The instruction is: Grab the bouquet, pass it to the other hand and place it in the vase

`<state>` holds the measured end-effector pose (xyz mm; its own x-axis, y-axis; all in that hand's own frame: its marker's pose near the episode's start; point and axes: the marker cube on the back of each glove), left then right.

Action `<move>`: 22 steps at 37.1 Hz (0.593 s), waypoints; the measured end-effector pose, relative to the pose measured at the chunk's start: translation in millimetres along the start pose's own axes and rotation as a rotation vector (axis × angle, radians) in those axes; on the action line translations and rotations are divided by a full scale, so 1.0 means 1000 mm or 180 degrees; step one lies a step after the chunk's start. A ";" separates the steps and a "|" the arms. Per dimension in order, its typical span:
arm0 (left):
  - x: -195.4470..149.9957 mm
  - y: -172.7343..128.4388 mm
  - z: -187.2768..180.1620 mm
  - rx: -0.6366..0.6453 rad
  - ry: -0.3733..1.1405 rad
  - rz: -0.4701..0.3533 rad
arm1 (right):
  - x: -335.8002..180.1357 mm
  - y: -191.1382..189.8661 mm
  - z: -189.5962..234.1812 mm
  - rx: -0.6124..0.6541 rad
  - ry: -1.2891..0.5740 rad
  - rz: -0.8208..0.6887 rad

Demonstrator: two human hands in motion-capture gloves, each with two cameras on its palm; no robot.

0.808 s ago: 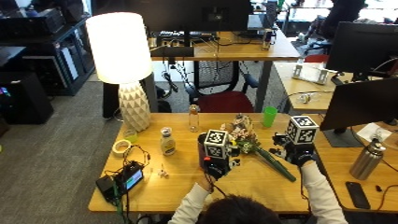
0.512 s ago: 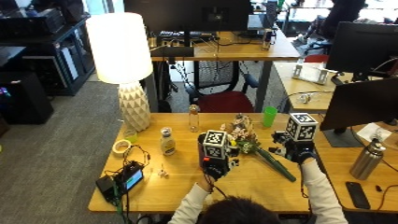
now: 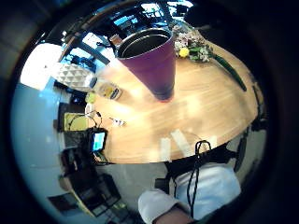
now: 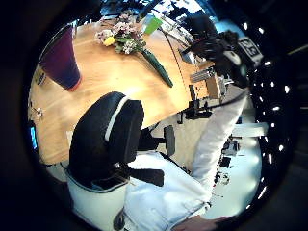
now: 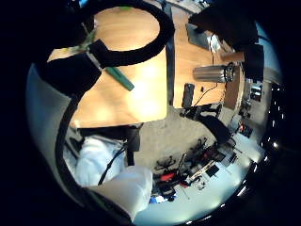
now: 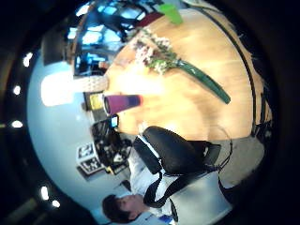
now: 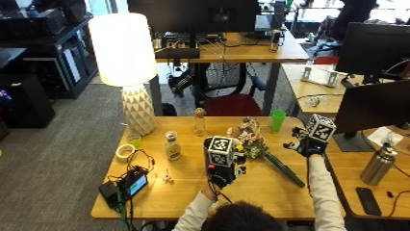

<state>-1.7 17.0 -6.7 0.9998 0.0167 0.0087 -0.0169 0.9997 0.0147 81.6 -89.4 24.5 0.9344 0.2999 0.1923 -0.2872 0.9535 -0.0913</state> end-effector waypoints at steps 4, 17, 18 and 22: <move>-0.003 0.006 -0.001 -0.0054 0.0047 0.0026 | 0.017 -0.021 0.044 -0.0265 -0.0061 0.0223; -0.007 0.006 0.006 -0.0138 0.0117 -0.0001 | 0.009 0.029 0.134 -0.1065 0.0517 0.0704; -0.007 0.006 0.006 -0.0148 0.0121 0.0000 | 0.012 0.027 0.141 -0.1042 0.0551 0.0780; -0.008 0.005 0.008 -0.0176 0.0109 -0.0007 | 0.017 0.021 0.162 -0.0824 0.0636 0.0802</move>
<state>-9.7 21.8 1.2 0.9996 0.0140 -0.0254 -0.0150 0.9991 -0.0407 57.1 -59.9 184.6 0.8714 0.4870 -0.0586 -0.4736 0.8042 -0.3590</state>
